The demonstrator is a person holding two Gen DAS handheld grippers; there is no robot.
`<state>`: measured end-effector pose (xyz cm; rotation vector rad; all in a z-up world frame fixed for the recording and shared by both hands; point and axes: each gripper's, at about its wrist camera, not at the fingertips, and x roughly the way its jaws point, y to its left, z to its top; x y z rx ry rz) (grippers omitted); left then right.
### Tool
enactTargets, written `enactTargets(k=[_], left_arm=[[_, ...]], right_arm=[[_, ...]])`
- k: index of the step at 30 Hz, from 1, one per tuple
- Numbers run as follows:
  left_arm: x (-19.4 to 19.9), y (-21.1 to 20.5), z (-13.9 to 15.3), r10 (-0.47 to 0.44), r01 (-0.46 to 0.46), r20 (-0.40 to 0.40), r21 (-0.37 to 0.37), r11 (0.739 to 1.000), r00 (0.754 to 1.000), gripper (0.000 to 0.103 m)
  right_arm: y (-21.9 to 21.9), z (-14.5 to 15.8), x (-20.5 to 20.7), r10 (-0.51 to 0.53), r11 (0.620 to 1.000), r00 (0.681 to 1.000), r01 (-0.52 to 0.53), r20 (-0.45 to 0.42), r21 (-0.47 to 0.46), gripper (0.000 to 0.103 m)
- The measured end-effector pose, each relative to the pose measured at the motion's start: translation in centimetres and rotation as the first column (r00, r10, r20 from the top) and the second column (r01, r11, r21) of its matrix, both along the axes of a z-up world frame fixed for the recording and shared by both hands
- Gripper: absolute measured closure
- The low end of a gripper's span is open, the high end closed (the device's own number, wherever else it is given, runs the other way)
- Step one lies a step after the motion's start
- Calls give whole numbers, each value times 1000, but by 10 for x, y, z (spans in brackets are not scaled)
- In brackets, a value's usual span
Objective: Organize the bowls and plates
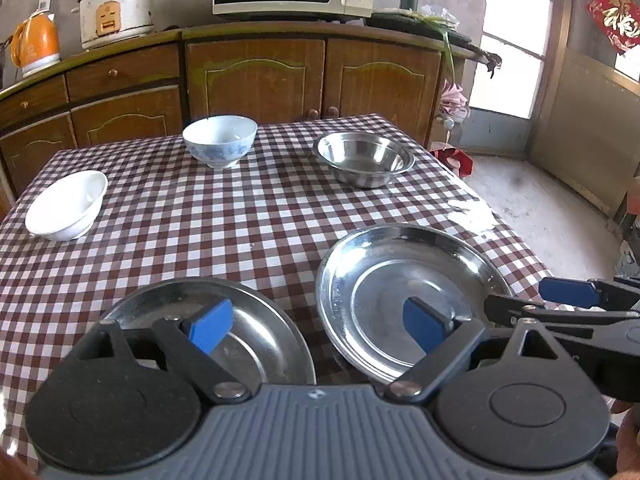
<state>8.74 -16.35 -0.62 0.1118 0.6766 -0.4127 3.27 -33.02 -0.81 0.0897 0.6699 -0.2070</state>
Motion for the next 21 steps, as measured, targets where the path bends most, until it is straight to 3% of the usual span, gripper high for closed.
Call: enactTargets(k=[21], left_arm=[[12,-20,-12,-28,28,-15,9,1000,999,8]], right_arm=[[-16,-7,11,-25,1000,1000,25,-20,1,36]])
